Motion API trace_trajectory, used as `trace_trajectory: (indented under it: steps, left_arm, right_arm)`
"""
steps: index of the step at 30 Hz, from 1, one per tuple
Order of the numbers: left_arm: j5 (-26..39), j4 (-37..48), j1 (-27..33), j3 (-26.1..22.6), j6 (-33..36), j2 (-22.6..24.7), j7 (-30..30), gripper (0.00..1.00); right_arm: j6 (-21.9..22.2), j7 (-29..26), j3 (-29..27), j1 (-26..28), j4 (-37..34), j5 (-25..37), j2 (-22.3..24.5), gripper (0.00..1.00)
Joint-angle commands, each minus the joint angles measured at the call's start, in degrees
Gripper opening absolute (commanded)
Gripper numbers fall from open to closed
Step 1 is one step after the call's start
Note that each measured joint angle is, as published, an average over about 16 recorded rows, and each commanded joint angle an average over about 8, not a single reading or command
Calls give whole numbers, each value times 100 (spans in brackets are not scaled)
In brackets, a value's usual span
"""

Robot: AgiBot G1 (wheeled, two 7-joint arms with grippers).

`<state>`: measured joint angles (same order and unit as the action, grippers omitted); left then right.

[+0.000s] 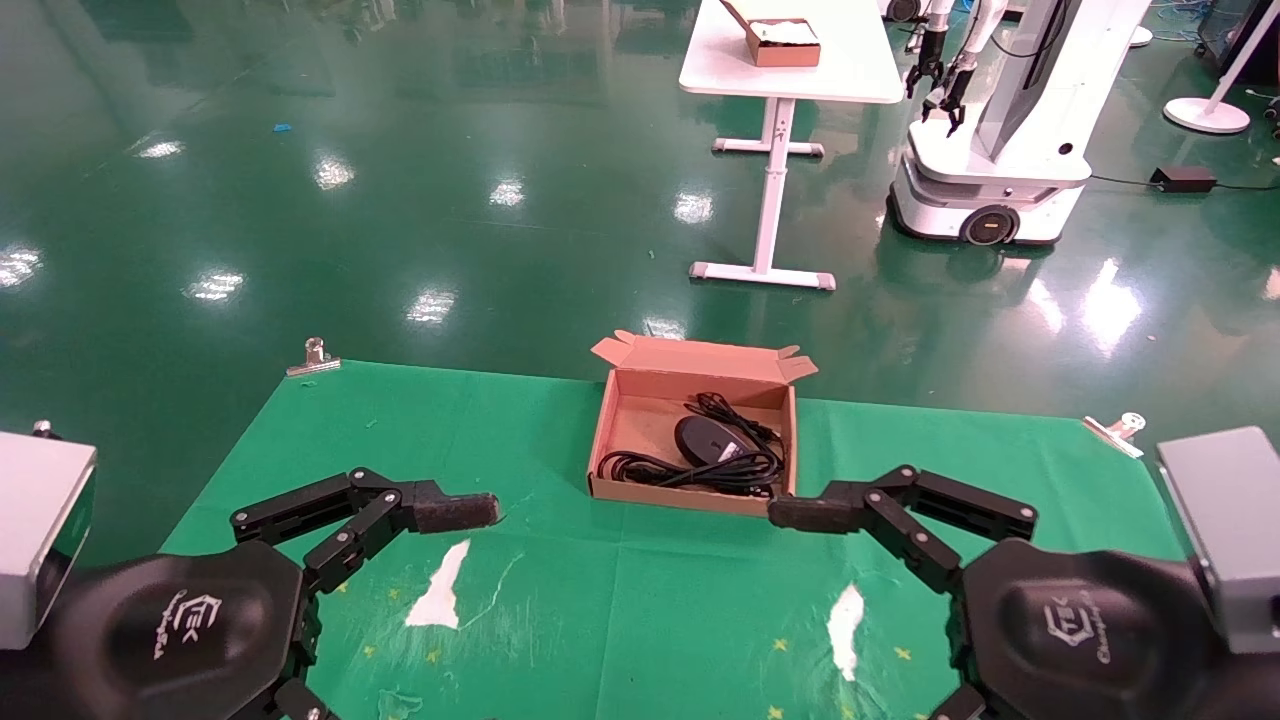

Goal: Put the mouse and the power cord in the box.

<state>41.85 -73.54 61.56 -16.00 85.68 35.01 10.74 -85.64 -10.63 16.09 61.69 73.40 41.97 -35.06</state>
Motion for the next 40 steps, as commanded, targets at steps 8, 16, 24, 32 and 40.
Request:
trace_trajectory:
  steps: [8, 16, 24, 32, 40]
  left_arm:
    - [1, 0, 0, -2, 0, 0, 0, 100]
    - [1, 0, 0, -2, 0, 0, 0, 100]
    - [1, 0, 0, -2, 0, 0, 0, 100]
    - [1, 0, 0, -2, 0, 0, 0, 100]
    - [1, 0, 0, -2, 0, 0, 0, 100]
  right_arm:
    - [0, 1, 0, 3, -1, 2, 0, 100]
    - [0, 1, 0, 4, -2, 2, 0, 100]
    - [-1, 1, 0, 4, -2, 2, 0, 100]
    - [-1, 1, 0, 4, -2, 2, 0, 100]
    - [-1, 1, 0, 4, -2, 2, 0, 100]
